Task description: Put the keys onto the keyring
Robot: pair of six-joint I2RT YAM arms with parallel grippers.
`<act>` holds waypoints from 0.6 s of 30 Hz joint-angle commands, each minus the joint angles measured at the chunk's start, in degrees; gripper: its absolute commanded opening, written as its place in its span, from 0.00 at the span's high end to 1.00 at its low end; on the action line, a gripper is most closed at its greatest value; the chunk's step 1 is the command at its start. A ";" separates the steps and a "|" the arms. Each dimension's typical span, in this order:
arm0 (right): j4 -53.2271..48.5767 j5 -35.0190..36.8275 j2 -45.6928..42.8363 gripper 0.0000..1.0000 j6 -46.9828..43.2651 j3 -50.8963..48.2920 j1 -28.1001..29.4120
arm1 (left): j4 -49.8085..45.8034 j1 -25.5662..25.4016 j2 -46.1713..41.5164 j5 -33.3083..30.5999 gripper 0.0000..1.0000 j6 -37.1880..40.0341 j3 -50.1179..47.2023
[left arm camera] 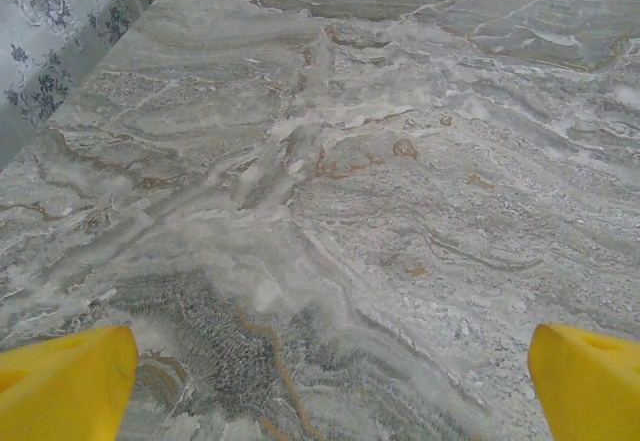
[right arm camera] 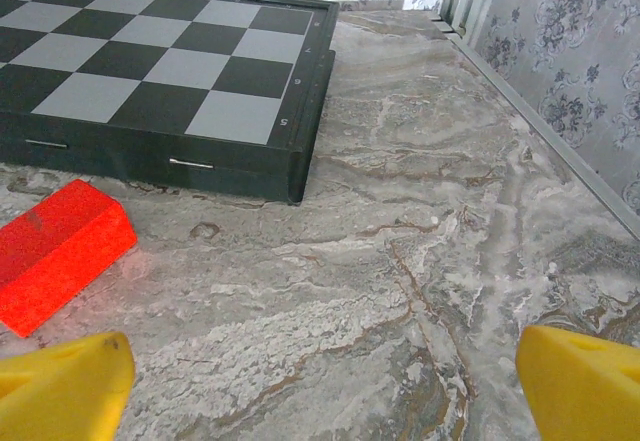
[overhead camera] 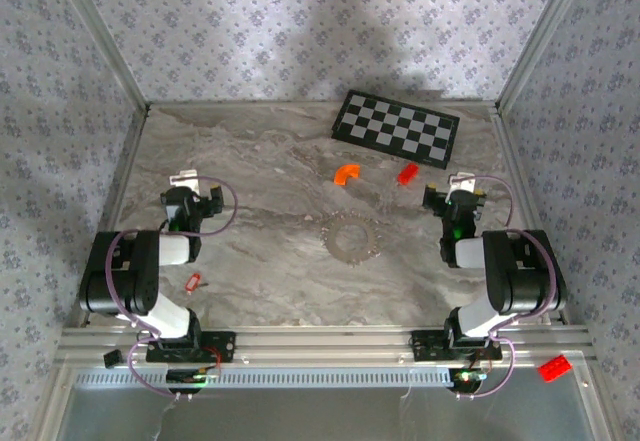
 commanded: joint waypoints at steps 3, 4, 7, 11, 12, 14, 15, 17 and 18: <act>-5.78 1.48 -5.70 0.00 -0.85 1.24 0.43 | -5.99 -0.41 -7.76 1.42 0.00 0.49 0.79; -8.74 1.62 -6.95 0.00 -0.76 2.34 0.56 | -7.05 -0.86 -9.68 0.18 0.00 0.53 0.43; -14.70 1.57 -11.00 0.00 -0.32 3.52 1.11 | -9.89 -1.65 -15.06 -1.99 0.00 -0.31 -0.63; -22.41 1.09 -18.39 0.00 1.67 3.52 1.86 | -17.30 -2.85 -21.43 -2.21 0.00 -1.18 0.36; -24.48 1.55 -20.63 0.01 1.24 3.52 2.66 | -19.81 -3.11 -23.30 -1.54 0.00 -1.53 0.89; -28.28 1.26 -25.13 0.00 0.76 3.74 3.92 | -23.04 -3.64 -26.60 2.44 0.00 -2.22 1.36; -29.90 0.28 -27.79 0.00 0.45 3.62 4.64 | -24.56 -4.61 -28.17 2.89 0.00 -3.58 1.60; -32.66 0.25 -32.25 0.01 0.36 3.43 6.72 | -30.34 -6.83 -30.42 1.36 0.00 -7.26 3.57; -34.52 0.83 -34.23 0.01 1.26 3.56 8.07 | -33.27 -8.02 -31.33 0.80 0.00 -9.35 4.79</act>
